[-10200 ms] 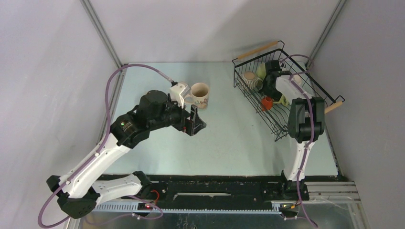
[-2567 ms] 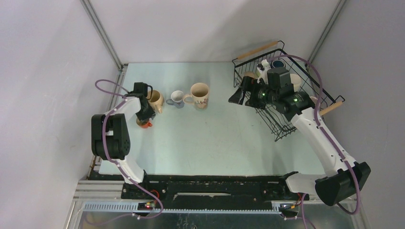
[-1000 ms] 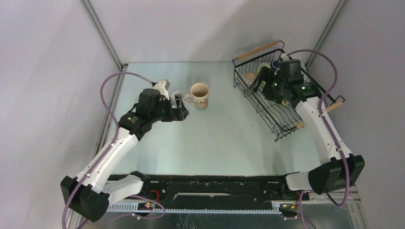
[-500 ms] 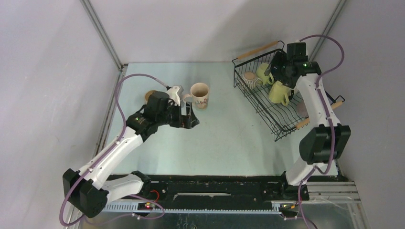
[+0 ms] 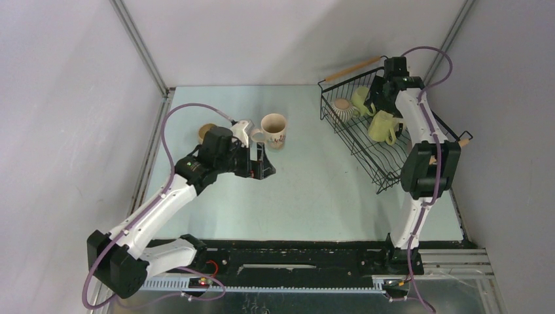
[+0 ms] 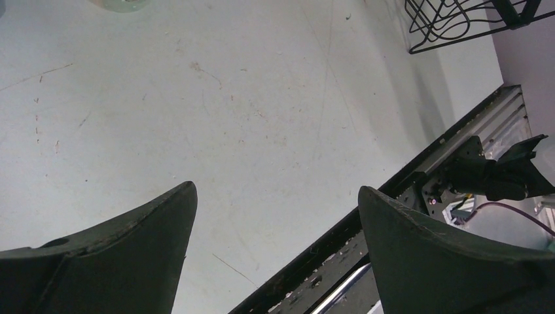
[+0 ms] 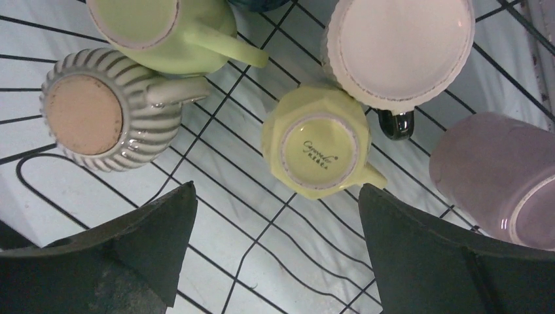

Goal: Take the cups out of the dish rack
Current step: Unload the cup from the dish rack.

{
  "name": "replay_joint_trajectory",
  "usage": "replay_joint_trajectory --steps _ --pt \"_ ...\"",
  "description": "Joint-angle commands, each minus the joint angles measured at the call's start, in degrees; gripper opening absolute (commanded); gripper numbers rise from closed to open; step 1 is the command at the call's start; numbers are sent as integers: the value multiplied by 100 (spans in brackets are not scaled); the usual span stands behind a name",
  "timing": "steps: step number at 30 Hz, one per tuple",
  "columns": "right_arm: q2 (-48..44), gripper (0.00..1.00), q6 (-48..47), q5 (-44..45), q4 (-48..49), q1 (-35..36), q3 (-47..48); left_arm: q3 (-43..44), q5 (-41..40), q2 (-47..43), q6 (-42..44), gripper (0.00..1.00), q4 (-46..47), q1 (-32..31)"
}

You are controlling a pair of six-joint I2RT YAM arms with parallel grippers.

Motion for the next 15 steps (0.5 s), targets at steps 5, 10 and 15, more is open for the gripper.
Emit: replay_joint_trajectory --steps 5,10,15 --pt "461 100 -505 285 13 -27 444 -119 277 86 79 100 168 -30" --pt "618 100 -614 195 74 -140 413 -114 348 187 67 100 166 -19" --pt "709 100 -664 178 132 -218 385 -109 404 263 70 100 189 -19"
